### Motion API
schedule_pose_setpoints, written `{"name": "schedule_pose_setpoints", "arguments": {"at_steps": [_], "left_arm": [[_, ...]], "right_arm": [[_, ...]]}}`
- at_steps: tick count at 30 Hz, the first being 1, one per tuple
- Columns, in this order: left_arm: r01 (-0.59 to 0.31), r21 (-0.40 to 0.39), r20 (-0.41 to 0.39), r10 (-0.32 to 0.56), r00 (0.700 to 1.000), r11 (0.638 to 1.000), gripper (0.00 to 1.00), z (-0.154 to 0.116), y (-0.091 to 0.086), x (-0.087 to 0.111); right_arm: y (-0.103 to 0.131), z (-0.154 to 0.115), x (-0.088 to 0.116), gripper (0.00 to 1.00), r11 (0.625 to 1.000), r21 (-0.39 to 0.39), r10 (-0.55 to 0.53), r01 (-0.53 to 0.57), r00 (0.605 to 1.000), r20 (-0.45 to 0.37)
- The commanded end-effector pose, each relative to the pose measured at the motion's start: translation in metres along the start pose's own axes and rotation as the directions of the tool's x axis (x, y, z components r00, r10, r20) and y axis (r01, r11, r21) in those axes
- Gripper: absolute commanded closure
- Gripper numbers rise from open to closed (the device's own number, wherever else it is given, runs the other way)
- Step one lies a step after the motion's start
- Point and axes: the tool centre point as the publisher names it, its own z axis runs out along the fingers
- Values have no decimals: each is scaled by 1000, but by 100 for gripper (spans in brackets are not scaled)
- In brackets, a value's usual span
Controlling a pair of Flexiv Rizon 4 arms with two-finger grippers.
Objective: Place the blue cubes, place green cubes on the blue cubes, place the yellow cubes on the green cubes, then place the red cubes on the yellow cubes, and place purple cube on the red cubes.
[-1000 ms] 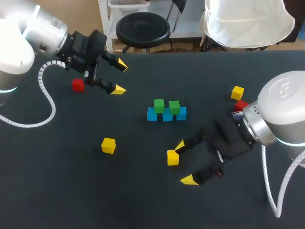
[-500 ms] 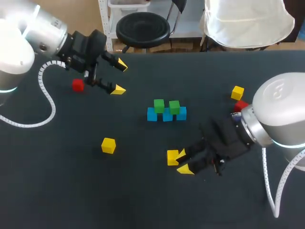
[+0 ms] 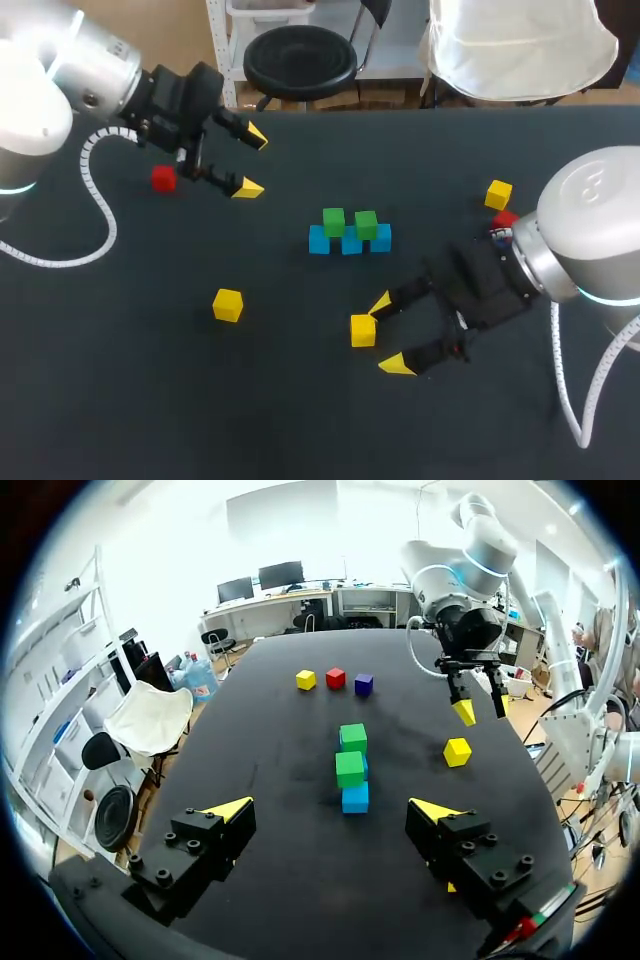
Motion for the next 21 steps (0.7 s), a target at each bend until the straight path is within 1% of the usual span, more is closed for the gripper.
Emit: {"name": "schedule_pose_setpoints", "arguments": {"at_steps": [1,8,21], "left_arm": [[0,2,-1,0,1000,1000,0,0,1,0],[0,2,-1,0,1000,1000,0,0,1,0],[0,2,-1,0,1000,1000,0,0,1,0]], "right_arm": [[-13,5,4,0,1000,-18,-4,4,1000,13],[-21,10,7,0,1000,-31,-5,5,1000,19],[-21,20,14,0,999,-40,26,-25,999,31]]}}
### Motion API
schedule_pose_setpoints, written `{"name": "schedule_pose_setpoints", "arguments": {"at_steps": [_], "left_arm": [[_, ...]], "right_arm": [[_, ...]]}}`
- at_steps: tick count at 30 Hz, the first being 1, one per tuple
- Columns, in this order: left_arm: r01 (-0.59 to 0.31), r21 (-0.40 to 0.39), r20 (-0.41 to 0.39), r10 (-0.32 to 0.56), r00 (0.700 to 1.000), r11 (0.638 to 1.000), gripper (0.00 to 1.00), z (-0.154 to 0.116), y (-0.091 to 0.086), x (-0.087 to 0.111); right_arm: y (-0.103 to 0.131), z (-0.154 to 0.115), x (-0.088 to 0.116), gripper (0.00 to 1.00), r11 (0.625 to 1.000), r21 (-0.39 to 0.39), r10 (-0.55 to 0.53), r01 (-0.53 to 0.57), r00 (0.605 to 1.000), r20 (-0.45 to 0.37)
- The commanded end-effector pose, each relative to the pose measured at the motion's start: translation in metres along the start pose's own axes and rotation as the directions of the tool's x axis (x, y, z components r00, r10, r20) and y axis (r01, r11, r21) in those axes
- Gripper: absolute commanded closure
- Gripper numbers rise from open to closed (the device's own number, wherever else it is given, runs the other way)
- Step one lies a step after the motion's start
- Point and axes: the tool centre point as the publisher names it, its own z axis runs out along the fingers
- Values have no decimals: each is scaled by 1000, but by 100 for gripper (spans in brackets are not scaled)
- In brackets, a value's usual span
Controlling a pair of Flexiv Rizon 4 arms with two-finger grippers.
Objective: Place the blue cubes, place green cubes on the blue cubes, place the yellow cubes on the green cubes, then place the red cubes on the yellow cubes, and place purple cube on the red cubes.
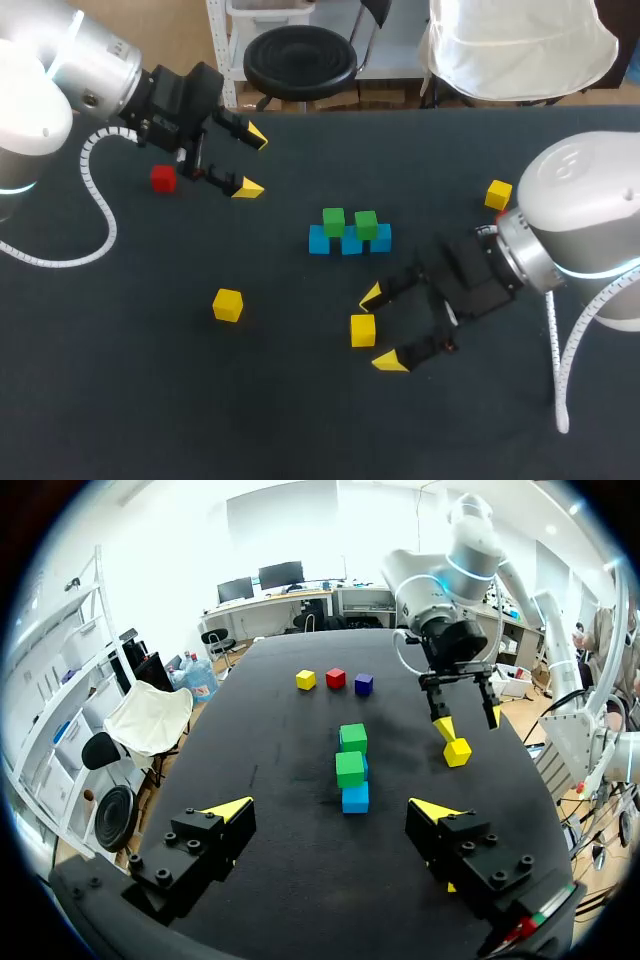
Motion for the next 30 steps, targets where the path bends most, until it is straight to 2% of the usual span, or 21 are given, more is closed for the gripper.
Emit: {"name": "schedule_pose_setpoints", "arguments": {"at_steps": [1,14,16,18,21,25,27,28,30], "left_arm": [[0,2,-1,0,1000,1000,0,0,1,0],[0,2,-1,0,1000,1000,0,0,1,0],[0,2,-1,0,1000,1000,0,0,1,0],[0,2,-1,0,1000,1000,0,0,1,0],[0,2,-1,0,1000,1000,0,0,1,0],[0,2,-1,0,1000,1000,0,0,1,0],[0,2,-1,0,1000,1000,0,0,1,0],[0,2,-1,0,1000,1000,0,0,1,0],[0,2,-1,0,1000,1000,0,0,1,0]], "right_arm": [[-2,3,3,0,1000,-1,1,-1,1000,4],[-7,10,7,0,1000,-10,19,-19,1000,-5],[-7,11,7,5,1000,-7,21,-21,1000,-3],[-7,11,7,0,1000,-4,22,-22,1000,-1],[-8,10,6,0,1000,1,24,-24,1000,0],[-10,8,5,13,1000,8,28,-28,1000,0],[-11,8,5,29,1000,12,29,-29,1000,-1],[-12,7,5,42,999,13,30,-30,1000,-2],[-13,7,5,50,999,15,31,-31,1000,-3]]}}
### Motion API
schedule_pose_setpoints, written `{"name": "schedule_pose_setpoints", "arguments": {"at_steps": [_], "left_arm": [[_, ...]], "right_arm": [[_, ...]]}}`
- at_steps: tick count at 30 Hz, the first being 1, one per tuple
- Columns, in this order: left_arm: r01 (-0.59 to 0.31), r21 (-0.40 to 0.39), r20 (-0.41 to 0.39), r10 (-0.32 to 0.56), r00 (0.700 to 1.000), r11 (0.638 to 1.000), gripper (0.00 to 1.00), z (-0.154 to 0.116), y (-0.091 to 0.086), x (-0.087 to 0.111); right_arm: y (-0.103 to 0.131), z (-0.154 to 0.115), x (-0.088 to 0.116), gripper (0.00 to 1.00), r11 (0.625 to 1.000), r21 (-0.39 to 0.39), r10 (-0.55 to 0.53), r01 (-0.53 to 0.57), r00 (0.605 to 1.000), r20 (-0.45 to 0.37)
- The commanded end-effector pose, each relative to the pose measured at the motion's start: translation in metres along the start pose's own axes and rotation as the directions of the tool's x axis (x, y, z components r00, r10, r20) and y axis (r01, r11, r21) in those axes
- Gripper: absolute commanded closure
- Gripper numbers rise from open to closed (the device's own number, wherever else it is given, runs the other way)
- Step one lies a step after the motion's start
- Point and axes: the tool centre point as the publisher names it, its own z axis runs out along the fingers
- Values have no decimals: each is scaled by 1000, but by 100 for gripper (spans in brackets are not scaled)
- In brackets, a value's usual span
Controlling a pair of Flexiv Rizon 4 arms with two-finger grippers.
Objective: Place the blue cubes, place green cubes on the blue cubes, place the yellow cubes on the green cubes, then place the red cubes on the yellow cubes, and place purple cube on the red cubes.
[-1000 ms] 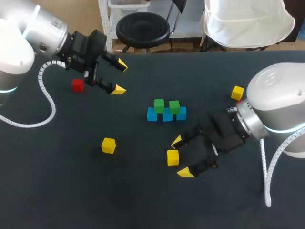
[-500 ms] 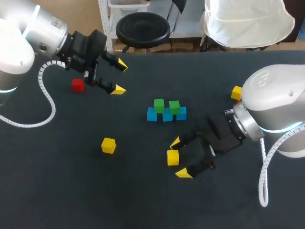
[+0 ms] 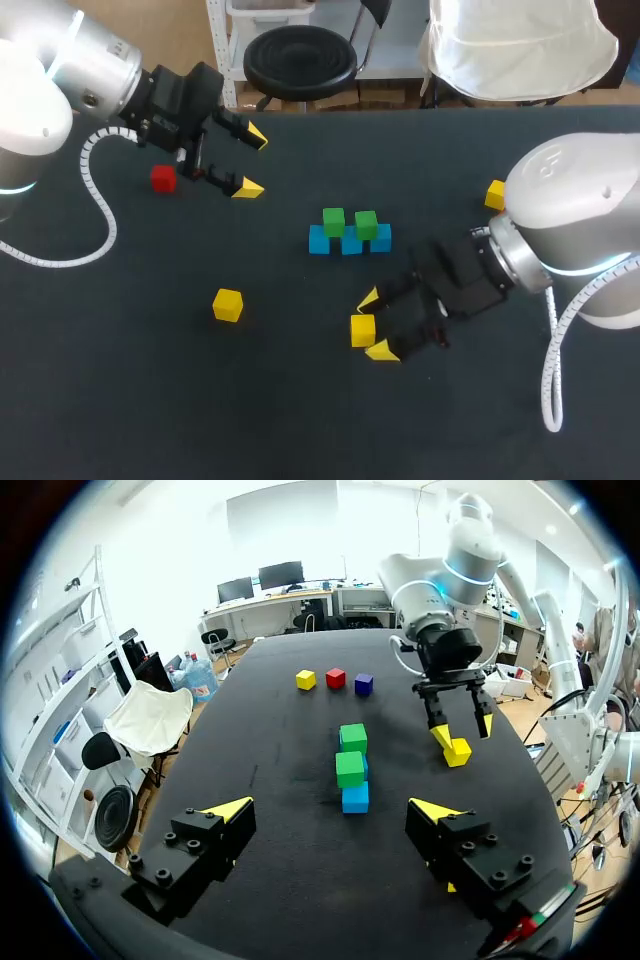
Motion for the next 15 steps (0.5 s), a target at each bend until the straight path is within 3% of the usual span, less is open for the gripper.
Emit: {"name": "schedule_pose_setpoints", "arguments": {"at_steps": [1,9,10,11,12,15], "left_arm": [[0,2,-1,0,1000,1000,0,0,1,0],[0,2,-1,0,1000,1000,0,0,1,0],[0,2,-1,0,1000,1000,0,0,1,0],[0,2,-1,0,1000,1000,0,0,1,0],[0,2,-1,0,1000,1000,0,0,1,0],[0,2,-1,0,1000,1000,0,0,1,0]], "right_arm": [[-1,0,0,50,1000,2,2,-2,1000,-2],[-5,0,1,52,1000,20,20,-20,1000,-12],[-5,0,1,48,1000,21,20,-20,1000,-11],[-5,0,1,21,999,25,26,-26,1000,-15],[-5,0,1,0,999,24,28,-27,999,-17],[-5,-1,-1,0,999,40,28,-27,999,-31]]}}
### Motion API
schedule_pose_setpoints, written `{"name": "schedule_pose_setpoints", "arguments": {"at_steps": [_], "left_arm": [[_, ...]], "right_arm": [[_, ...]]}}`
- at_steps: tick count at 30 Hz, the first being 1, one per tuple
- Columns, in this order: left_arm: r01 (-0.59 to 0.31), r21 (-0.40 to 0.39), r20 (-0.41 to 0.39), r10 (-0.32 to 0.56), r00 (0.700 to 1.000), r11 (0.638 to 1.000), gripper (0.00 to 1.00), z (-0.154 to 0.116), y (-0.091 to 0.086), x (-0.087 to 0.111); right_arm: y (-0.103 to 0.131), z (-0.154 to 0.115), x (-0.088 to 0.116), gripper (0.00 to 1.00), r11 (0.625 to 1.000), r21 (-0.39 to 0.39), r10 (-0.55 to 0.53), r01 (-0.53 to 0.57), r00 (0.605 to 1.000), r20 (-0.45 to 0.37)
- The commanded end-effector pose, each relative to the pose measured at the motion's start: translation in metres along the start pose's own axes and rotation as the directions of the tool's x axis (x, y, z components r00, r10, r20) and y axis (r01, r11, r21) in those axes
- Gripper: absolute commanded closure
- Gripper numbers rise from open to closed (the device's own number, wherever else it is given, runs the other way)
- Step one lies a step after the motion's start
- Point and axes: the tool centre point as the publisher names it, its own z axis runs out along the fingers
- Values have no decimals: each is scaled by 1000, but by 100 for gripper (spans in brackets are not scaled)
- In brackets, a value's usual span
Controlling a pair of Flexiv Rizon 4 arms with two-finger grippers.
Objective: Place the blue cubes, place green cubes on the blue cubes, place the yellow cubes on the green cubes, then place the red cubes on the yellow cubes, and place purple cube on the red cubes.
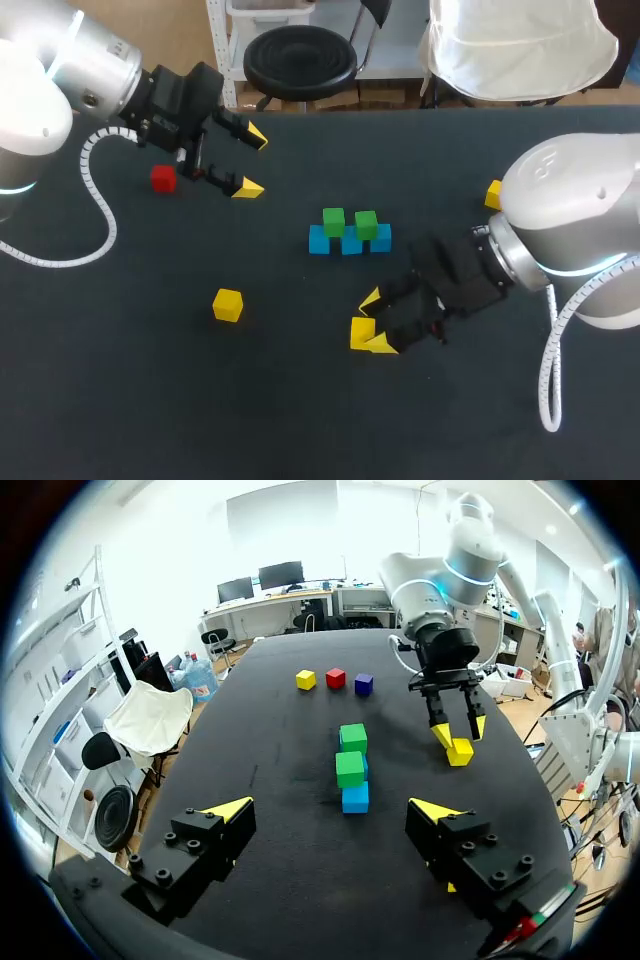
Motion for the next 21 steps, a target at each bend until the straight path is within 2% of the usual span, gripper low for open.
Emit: {"name": "schedule_pose_setpoints", "arguments": {"at_steps": [1,10,20,21], "left_arm": [[0,2,-1,0,1000,1000,0,0,1,0],[0,2,-1,0,1000,1000,0,0,1,0],[0,2,-1,0,1000,1000,0,0,1,0],[0,2,-1,0,1000,1000,0,0,1,0]], "right_arm": [[2,0,-3,0,1000,24,0,0,1000,-18],[3,-1,-1,0,996,88,21,-20,1000,-13],[1,2,2,0,995,95,23,-23,1000,-4],[0,3,3,3,995,94,23,-23,1000,-3]]}}
